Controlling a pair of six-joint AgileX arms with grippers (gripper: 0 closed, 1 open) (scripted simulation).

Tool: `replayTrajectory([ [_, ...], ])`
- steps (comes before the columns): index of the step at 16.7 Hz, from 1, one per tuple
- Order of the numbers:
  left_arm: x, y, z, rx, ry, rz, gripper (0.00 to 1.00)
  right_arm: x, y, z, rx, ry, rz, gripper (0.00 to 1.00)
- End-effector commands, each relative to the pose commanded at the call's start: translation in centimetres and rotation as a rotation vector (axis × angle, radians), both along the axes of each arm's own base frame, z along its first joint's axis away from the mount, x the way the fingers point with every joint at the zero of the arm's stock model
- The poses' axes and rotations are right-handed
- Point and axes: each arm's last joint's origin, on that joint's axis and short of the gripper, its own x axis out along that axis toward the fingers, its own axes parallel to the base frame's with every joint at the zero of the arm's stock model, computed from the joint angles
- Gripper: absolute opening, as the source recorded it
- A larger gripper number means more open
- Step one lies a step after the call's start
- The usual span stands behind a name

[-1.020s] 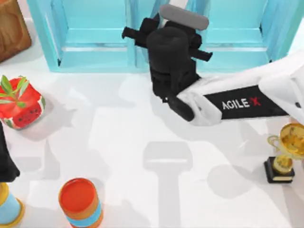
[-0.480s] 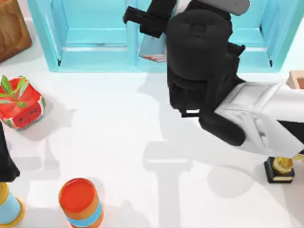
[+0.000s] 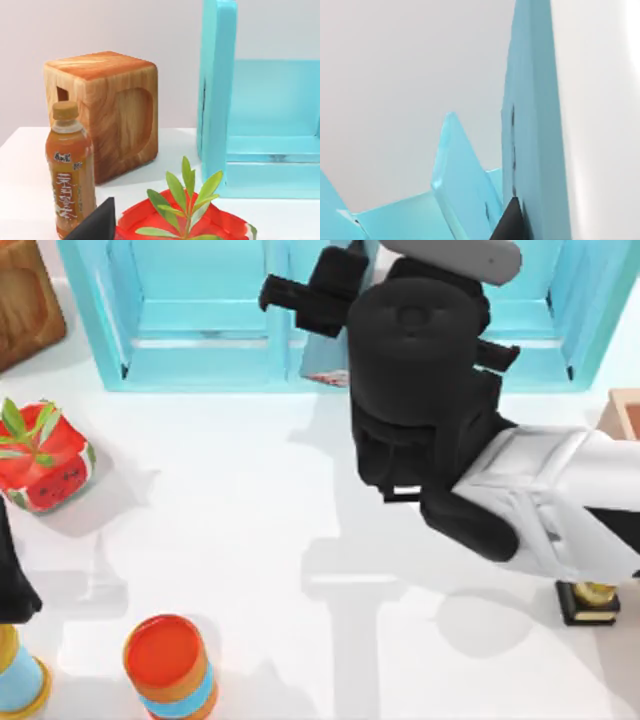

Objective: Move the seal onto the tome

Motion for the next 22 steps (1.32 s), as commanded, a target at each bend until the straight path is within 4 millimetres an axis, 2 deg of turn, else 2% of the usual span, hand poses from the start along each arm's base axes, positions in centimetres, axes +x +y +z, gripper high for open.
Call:
replayTrajectory([
  [4, 0.0, 0.0, 0.0, 0.000, 0.000, 0.000, 1.00, 0.1, -0.2, -2.2, -0.208, 0.023, 0.040, 0.00],
  [9, 0.0, 0.0, 0.0, 0.000, 0.000, 0.000, 1.00, -0.2, -1.5, -6.0, -0.666, 0.041, 0.146, 0.00],
  [17, 0.0, 0.0, 0.0, 0.000, 0.000, 0.000, 1.00, -1.9, -5.5, -11.3, -1.469, -0.043, 0.385, 0.00],
  [22, 0.0, 0.0, 0.0, 0.000, 0.000, 0.000, 1.00, -3.0, -7.8, -13.0, -1.783, -0.137, 0.490, 0.00],
])
